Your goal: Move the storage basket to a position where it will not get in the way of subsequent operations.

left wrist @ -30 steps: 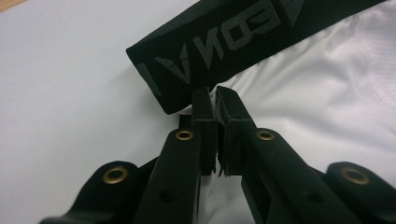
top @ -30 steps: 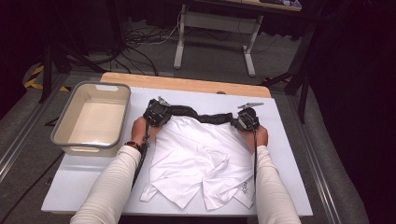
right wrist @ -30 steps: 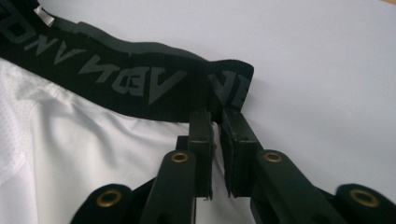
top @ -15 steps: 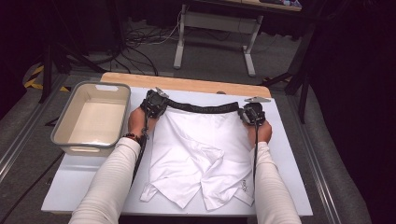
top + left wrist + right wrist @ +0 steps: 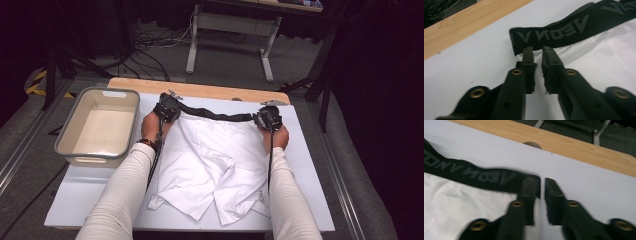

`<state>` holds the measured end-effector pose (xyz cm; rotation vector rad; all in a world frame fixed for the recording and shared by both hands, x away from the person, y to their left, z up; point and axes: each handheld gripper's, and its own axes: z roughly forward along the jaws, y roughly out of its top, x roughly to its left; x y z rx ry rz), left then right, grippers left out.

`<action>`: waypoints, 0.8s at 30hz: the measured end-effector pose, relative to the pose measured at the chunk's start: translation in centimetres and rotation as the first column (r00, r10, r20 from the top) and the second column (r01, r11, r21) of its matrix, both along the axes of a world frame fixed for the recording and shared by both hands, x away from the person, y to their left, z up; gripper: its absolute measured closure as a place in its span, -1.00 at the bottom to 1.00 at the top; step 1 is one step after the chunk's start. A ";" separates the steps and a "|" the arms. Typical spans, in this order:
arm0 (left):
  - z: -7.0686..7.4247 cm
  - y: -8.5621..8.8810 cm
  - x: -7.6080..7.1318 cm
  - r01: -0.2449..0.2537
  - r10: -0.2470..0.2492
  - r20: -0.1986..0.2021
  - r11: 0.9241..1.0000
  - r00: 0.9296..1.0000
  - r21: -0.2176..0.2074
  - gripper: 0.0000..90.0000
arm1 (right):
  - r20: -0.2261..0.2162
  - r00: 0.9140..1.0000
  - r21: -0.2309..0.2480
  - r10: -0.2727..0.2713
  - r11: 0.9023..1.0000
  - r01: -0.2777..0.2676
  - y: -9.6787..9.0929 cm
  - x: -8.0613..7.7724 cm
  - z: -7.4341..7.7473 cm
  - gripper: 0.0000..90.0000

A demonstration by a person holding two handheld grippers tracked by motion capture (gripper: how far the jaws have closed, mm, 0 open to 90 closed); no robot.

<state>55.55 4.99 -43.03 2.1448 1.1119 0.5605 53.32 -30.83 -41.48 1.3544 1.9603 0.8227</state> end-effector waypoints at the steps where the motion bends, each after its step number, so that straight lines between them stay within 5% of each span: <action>1: 0.1 0.0 -0.2 -0.005 0.005 -0.004 1.000 1.000 -0.009 0.56 | 0.001 1.000 0.002 0.002 1.000 -0.002 0.0 -0.1 0.0 0.46; 6: 0.3 -0.1 -2.3 0.046 -0.045 0.038 0.999 0.998 -0.017 0.39 | 0.034 0.999 0.006 0.020 1.000 -0.020 -0.4 -1.5 0.5 0.38; 11: 1.0 0.3 -5.8 0.136 -0.128 0.093 0.987 0.987 -0.082 0.28 | 0.067 0.995 0.035 0.076 0.996 -0.078 -1.2 -4.5 1.1 0.35; 17: 1.4 1.0 -11.8 0.259 -0.244 0.175 0.963 0.954 -0.070 0.23 | 0.098 0.983 0.054 0.157 0.985 -0.162 -2.1 -9.3 1.3 0.27; 24: 0.2 2.0 -19.6 0.409 -0.397 0.175 0.911 0.901 -0.043 0.19 | 0.102 0.963 0.061 0.251 0.964 -0.258 -3.0 -16.0 1.1 0.24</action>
